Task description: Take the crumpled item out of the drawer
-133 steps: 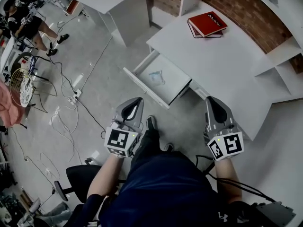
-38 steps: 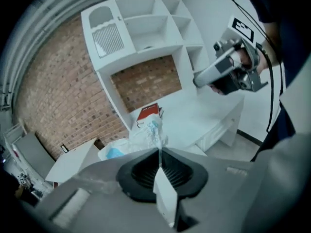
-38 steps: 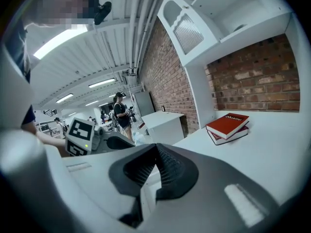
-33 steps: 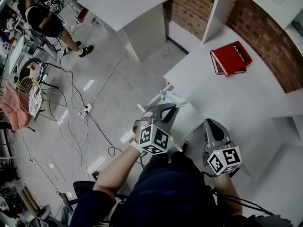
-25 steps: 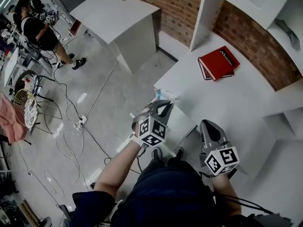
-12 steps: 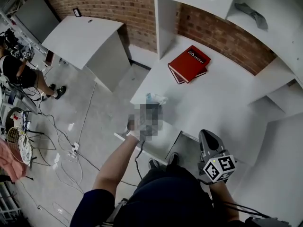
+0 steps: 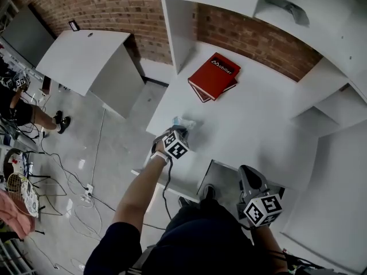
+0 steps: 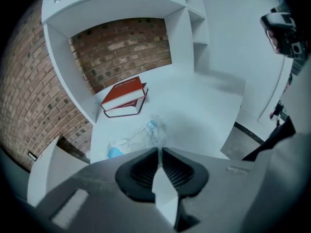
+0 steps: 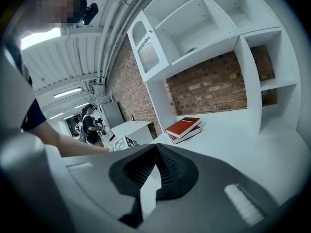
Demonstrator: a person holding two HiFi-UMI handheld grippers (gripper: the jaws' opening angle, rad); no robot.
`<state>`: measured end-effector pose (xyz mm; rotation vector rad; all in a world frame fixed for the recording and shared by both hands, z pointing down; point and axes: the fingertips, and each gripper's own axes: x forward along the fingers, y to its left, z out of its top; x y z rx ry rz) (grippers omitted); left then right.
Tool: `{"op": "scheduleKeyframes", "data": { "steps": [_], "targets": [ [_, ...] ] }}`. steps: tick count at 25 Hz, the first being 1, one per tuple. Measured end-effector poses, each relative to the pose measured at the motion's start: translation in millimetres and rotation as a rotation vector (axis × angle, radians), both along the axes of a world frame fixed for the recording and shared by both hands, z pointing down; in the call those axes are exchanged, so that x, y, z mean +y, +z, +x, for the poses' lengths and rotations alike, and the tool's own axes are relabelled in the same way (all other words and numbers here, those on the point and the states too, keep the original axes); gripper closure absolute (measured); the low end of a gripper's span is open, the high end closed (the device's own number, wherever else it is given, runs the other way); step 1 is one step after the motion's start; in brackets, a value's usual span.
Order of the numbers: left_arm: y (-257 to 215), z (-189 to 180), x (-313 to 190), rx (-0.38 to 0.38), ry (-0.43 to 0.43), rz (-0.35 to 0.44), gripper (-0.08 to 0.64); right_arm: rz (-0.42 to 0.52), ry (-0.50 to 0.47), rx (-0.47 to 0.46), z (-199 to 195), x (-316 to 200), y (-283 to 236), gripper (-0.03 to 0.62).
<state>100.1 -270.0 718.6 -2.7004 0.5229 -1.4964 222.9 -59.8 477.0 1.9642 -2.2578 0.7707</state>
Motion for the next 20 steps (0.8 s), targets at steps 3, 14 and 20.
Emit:
{"op": "scheduleKeyframes", "data": {
  "steps": [3,14,20],
  "targets": [
    [12.6,0.4,-4.4,-0.038,0.004,0.004,0.487,-0.012,-0.003,-0.011,-5.7,3.1,2.5,0.591],
    [-67.4,1.9,-12.0,0.152,-0.084,0.152,0.417,-0.005,-0.056,-0.026,-16.0,-11.2,2.4,0.591],
    [-158.9,-11.5,3.0,0.364,-0.163,0.239,0.417,0.018,-0.132,-0.031,-32.5,-32.1,-0.5,0.591]
  ]
}}
